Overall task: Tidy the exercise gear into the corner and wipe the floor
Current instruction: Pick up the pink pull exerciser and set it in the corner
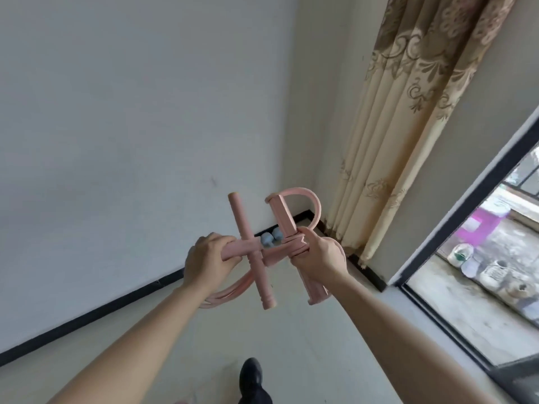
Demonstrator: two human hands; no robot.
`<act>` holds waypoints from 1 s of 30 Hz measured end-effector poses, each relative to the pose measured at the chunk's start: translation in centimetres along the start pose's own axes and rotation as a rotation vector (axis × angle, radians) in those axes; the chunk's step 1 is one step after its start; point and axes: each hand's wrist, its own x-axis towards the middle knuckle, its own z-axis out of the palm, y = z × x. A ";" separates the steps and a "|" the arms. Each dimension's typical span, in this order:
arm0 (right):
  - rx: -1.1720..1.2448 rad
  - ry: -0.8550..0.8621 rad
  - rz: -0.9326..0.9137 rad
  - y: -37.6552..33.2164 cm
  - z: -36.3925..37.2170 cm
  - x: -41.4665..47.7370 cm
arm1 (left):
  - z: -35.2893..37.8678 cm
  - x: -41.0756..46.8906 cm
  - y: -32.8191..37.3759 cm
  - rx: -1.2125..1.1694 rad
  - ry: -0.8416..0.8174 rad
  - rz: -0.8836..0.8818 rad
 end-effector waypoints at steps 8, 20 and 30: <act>-0.119 -0.134 0.038 -0.3 1.4 21.7 | 6.5 20.1 -3.4 -0.044 -0.149 -0.082; -0.023 -0.363 0.088 10.1 12.6 48.2 | 23.8 38.7 -8.8 0.107 -0.272 -0.319; -0.102 -0.676 0.190 16.7 30.7 57.9 | 39.3 43.5 -19.8 0.268 -0.351 -0.453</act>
